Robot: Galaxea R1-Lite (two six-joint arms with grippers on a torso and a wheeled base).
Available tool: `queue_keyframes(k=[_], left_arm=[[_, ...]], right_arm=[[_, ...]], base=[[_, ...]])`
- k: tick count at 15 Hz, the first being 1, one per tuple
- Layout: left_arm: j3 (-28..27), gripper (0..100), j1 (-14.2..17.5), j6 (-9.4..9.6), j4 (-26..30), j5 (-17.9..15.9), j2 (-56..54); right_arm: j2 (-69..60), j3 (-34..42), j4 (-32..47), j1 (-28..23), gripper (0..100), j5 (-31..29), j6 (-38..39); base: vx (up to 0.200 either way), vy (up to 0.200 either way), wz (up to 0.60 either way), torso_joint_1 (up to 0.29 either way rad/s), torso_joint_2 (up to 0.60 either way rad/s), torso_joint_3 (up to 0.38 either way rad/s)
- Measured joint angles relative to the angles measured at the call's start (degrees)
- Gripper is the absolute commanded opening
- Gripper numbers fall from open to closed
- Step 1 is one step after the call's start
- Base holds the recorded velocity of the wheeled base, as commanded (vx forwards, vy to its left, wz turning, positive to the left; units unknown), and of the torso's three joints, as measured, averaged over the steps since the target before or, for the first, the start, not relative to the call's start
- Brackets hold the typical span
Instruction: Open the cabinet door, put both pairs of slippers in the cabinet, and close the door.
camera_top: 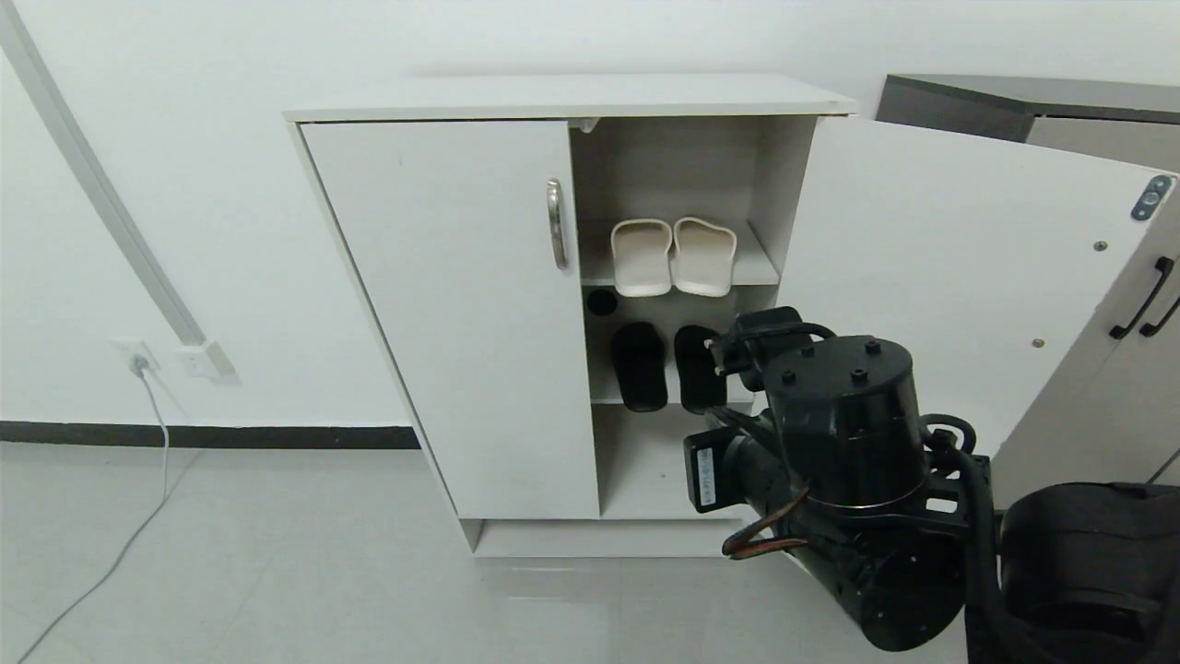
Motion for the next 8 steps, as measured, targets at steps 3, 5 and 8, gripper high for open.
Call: queue_keyframes(k=[3,5,8], left_arm=[[0.0,0,0.02,0.0,0.0,-0.02,0.0],[0.0,0,0.02,0.0,0.0,0.0,0.0],[0.0,0,0.02,0.0,0.0,0.0,0.0]], right_arm=[[-0.06,2.56,-5.01,-0.55,0,0.17,-2.35],[0.06,4.19,-7.12,-0.8,0,1.73,-3.54],[0.24,4.94,-7.36,-0.8,0,1.89,-3.67]], base=[[0.0,0.0,0.0,0.0,0.0,0.0],[0.0,0.0,0.0,0.0,0.0,0.0],[0.0,0.0,0.0,0.0,0.0,0.0]])
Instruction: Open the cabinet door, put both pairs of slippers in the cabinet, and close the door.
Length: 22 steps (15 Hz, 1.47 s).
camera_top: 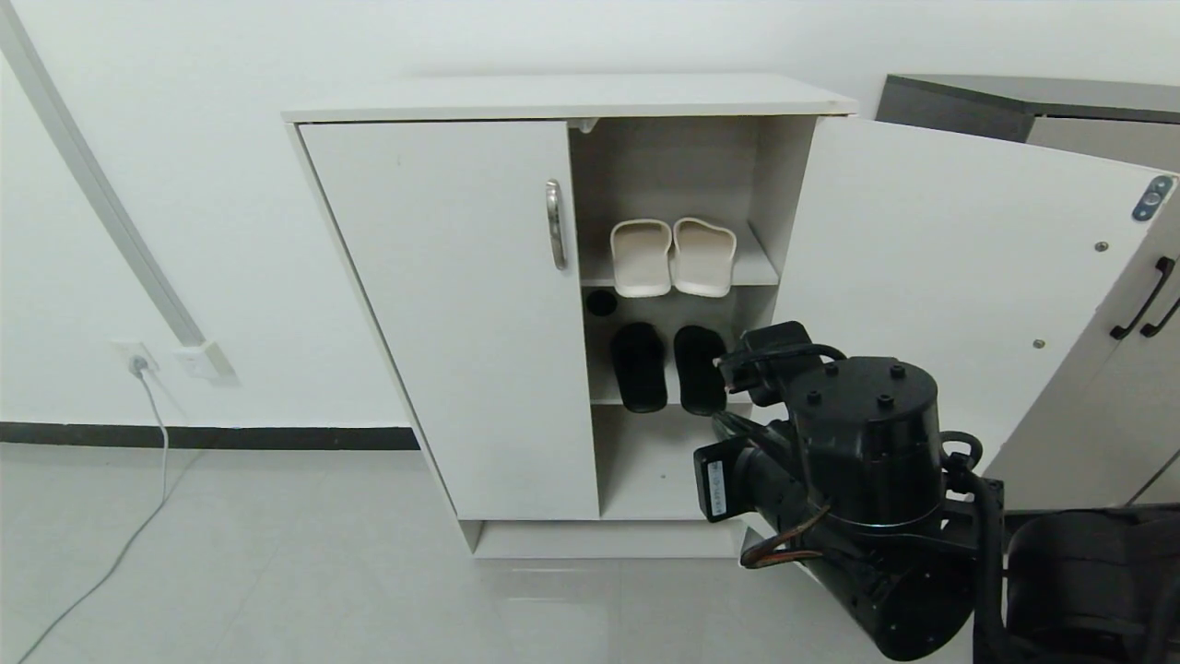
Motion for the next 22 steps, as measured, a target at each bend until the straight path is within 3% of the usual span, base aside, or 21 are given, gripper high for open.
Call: queue_keyframes(k=[8,22], left_arm=[[0.0,0,0.0,0.0,0.05,-0.06,0.0],[0.0,0,0.0,0.0,0.0,-0.06,0.0]], right_arm=[[0.3,0.27,0.13,-0.05,0,0.38,-0.06],[1.22,0.05,0.13,-0.1,0,0.38,-0.05]], base=[[0.0,0.0,0.0,0.003,-0.02,-0.024],[0.0,0.0,0.0,0.117,-0.44,-0.326]])
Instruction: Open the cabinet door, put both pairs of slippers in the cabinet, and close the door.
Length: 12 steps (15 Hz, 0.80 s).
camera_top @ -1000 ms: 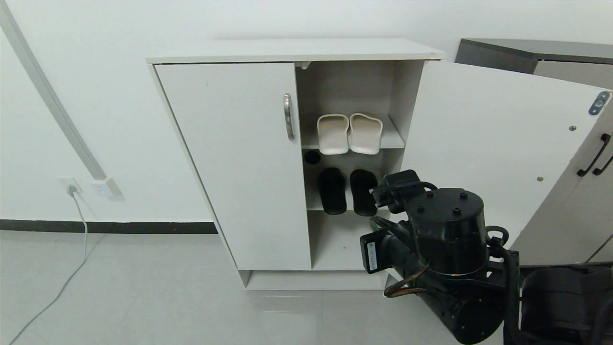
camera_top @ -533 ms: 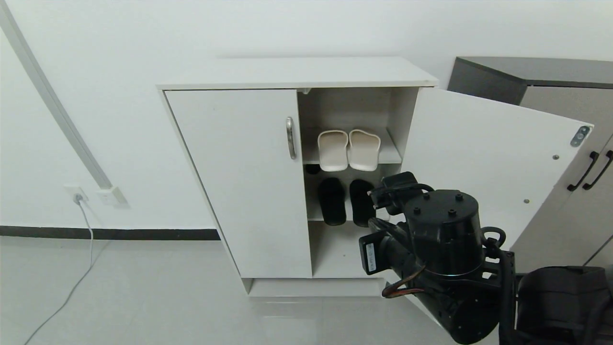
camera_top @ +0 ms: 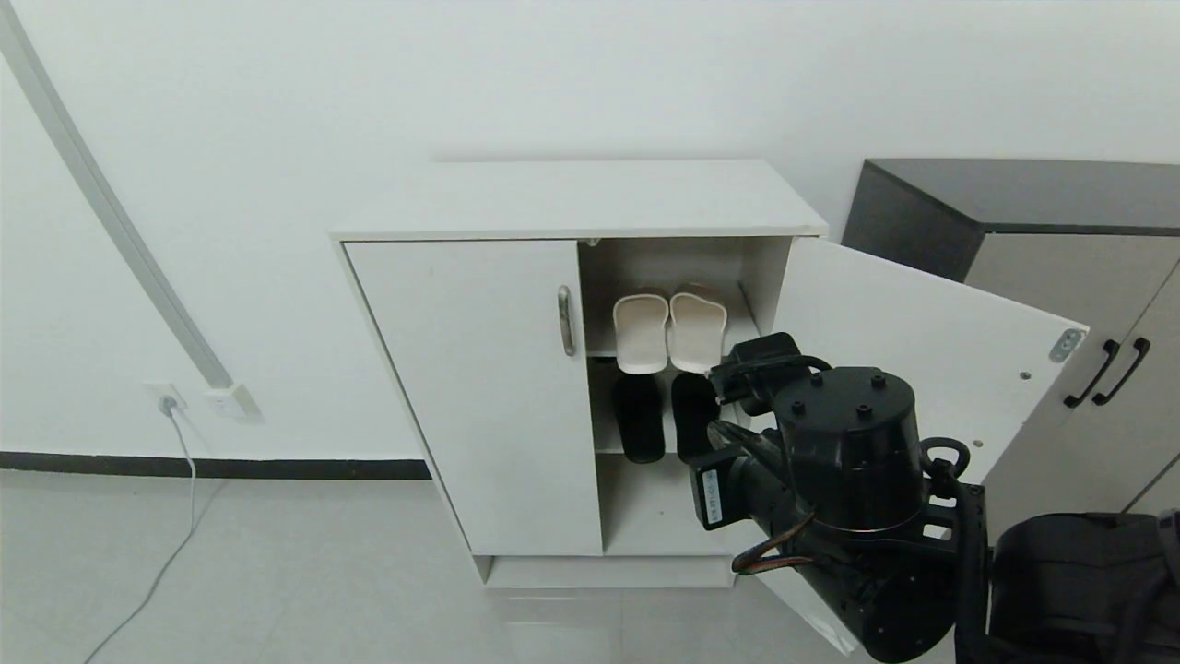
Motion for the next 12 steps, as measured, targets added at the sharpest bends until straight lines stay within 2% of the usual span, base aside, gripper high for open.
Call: queue_keyframes(k=[12], left_arm=[[0.0,0,0.0,0.0,0.0,0.0,0.0]], right_arm=[[0.02,0.17,0.02,0.05,0,-0.09,0.0]], base=[[0.0,0.0,0.0,0.211,-0.52,-0.316]])
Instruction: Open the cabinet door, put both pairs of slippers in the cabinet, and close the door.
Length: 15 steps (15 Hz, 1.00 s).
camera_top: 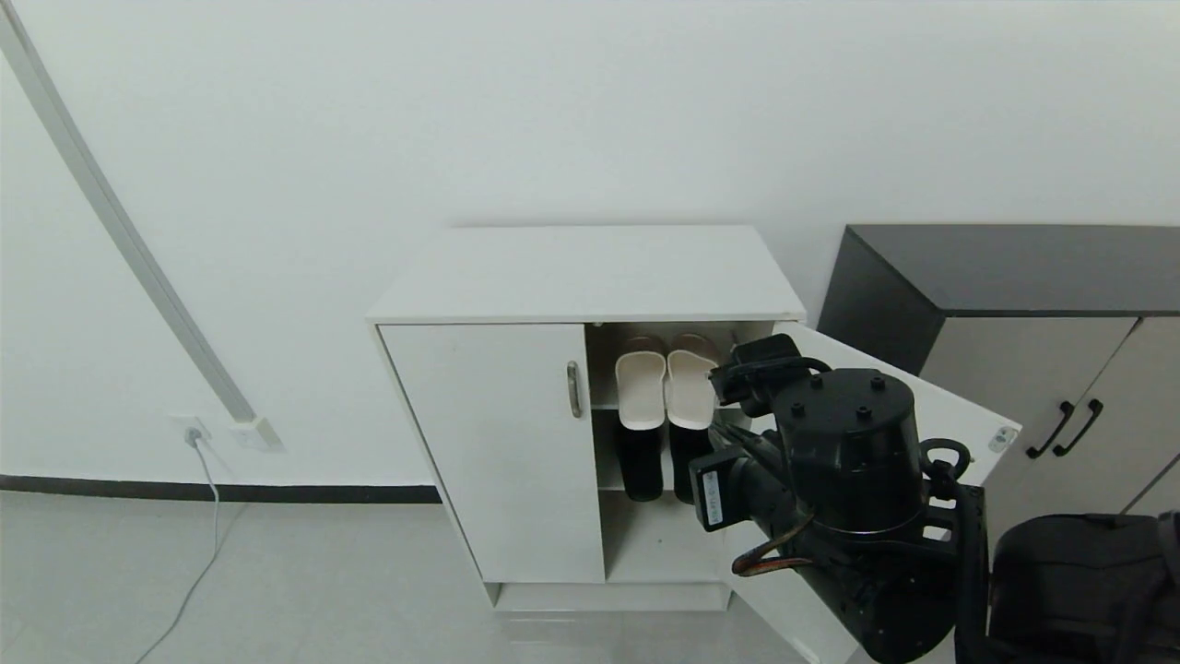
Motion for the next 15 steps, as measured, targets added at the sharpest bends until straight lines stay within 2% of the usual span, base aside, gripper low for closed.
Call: queue_keyframes(k=[7,15], left_arm=[[0.0,0,0.0,0.0,-0.02,-0.02,0.0],[0.0,0,0.0,0.0,0.0,0.0,0.0]], right_arm=[[0.0,0.05,-0.11,-0.11,0,0.01,0.05],[-0.02,0.3,-0.21,-0.52,0,0.0,-0.22]], base=[[0.0,0.0,0.0,0.237,-0.55,-0.301],[0.0,0.0,0.0,0.02,-0.05,-0.023]])
